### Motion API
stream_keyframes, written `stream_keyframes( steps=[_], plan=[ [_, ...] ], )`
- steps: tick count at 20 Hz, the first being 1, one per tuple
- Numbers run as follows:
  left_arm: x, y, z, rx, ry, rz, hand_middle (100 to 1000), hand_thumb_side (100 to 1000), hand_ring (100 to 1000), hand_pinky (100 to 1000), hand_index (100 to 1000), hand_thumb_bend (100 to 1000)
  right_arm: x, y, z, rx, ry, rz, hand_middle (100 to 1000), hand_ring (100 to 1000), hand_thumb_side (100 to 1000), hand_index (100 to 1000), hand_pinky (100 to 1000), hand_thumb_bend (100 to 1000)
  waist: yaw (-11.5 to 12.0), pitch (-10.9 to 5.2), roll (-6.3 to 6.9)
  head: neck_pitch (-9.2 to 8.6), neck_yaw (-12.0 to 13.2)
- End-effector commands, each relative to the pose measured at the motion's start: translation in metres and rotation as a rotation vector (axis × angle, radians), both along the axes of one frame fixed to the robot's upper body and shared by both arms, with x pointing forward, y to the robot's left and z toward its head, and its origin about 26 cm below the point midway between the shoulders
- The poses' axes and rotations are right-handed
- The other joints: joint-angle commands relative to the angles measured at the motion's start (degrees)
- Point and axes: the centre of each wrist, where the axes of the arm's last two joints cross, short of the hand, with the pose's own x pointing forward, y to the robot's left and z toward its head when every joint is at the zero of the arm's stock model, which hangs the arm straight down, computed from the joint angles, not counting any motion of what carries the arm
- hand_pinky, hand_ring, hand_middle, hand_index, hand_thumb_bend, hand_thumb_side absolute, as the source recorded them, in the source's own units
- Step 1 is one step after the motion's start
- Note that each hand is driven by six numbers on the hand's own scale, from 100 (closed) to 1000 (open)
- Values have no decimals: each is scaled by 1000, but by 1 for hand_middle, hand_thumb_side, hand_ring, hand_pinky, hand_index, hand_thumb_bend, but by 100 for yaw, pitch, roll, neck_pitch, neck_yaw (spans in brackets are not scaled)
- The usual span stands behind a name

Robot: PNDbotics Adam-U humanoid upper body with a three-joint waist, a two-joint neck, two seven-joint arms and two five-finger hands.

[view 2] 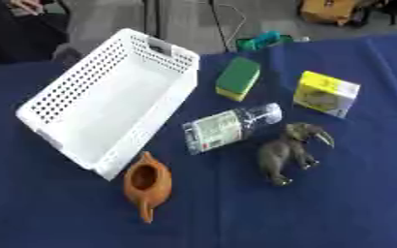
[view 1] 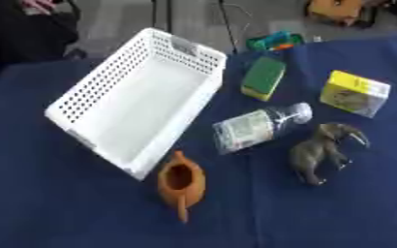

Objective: Pick up objects on the table and place them in the box.

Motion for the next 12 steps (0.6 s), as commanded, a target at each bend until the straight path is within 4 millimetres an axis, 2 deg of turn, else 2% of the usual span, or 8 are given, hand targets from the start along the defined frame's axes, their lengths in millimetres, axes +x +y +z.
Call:
stream_keyframes(
  steps=[1,7,12],
  plan=[
    [-2,2,7,18,-18,10,946,1000,942,847,959,100,-5,-1,13,-35,-21,-5,846,881,959,852,872,100,5,-101,-15,-50,89],
    [-1,-2,9,23,-24,-5,947,1000,943,849,957,100,-5,0,12,-31,-9,-7,845,882,949,852,871,100,19,-150,10,-31,101],
    [0,-4,11,31,-26,-21,947,1000,946,855,956,100,-5,1,13,-34,8,-17,844,881,914,854,869,100,25,-169,18,-28,-29]
  ],
)
